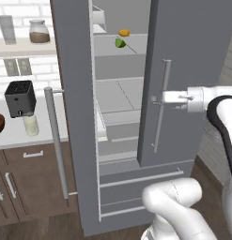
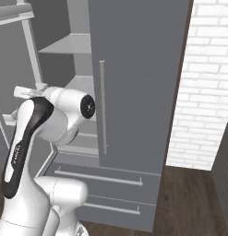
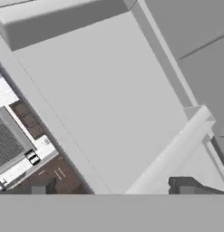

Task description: Grab a lemon wedge from the fridge and one ice cube from the ice bowl, and put them in the glass of lemonade.

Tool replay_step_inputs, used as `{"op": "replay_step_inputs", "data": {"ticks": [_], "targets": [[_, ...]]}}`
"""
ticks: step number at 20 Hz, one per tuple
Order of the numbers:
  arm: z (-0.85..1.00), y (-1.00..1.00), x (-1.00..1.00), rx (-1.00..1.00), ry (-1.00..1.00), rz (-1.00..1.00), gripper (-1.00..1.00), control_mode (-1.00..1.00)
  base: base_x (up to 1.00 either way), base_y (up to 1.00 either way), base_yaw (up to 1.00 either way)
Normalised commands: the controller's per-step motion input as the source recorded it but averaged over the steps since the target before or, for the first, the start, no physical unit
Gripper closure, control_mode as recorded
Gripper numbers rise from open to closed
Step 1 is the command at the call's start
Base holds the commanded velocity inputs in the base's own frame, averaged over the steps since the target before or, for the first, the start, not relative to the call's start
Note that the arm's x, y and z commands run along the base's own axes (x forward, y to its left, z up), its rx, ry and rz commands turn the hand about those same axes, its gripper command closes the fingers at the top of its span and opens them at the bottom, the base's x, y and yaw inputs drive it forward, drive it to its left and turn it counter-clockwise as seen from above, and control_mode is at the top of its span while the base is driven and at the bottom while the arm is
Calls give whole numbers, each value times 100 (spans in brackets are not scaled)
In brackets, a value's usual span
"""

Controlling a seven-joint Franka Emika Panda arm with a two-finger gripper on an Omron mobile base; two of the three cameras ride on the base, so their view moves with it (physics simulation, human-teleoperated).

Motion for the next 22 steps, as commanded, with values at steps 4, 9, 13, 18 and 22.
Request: {"op": "replay_step_inputs", "data": {"ticks": [4,9,13,18,22], "targets": [[0,-95,-32,-47,-6,-25,-100,-100,0,0,0],[0,-54,-7,-41,-7,-34,-100,-100,0,0,0],[0,-44,5,-17,2,-44,-100,-100,0,0,0],[0,-37,14,-1,1,-34,-100,-100,0,0,0],[-21,-22,33,-9,0,-26,-100,-100,0,0,0]]}}
